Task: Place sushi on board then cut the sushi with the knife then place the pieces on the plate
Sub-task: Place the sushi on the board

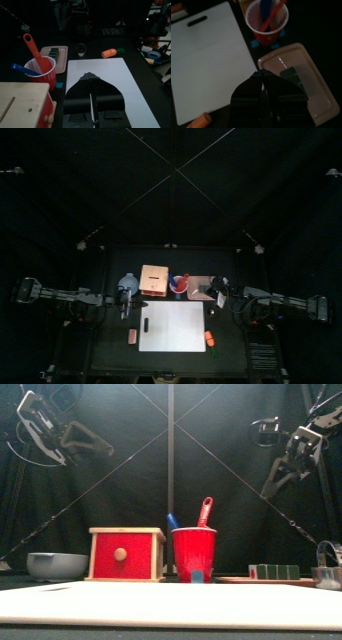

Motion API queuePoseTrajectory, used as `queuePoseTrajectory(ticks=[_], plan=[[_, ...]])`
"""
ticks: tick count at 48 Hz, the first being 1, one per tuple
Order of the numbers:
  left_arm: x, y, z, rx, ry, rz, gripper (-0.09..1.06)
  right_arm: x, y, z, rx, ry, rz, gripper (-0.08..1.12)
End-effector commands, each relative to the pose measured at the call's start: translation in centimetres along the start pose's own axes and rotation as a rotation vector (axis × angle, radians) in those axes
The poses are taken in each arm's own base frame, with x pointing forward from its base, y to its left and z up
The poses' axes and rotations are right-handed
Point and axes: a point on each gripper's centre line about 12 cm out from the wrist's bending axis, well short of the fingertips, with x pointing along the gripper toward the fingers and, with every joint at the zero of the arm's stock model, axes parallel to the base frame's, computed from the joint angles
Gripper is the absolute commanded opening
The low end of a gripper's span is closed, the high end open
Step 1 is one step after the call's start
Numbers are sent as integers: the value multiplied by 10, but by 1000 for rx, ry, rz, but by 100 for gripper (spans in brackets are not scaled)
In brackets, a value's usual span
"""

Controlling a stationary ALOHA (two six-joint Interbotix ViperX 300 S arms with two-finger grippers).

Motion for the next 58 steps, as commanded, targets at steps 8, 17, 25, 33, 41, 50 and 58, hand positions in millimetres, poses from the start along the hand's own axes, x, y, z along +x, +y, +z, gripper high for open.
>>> queuePoseTrajectory(ticks=[8,17,25,33,41,50,58], plan=[[8,0,4,-1,-2,-2,-2,3,-16,2,29,23,-58,96],[8,0,4,0,-2,-2,-2,15,-23,-5,-34,97,-94,104],[8,0,4,-4,-3,-1,-2,32,-33,-12,-150,218,-142,103],[8,0,4,-12,-6,1,-2,48,-44,-20,-196,321,-152,103],[8,0,4,-13,-6,2,-2,62,-51,-25,-209,379,-124,103],[8,0,3,-14,-3,0,-2,72,-62,-30,-229,408,-90,103],[8,-1,4,-14,-5,-1,-2,79,-74,-37,-221,415,-76,103]])
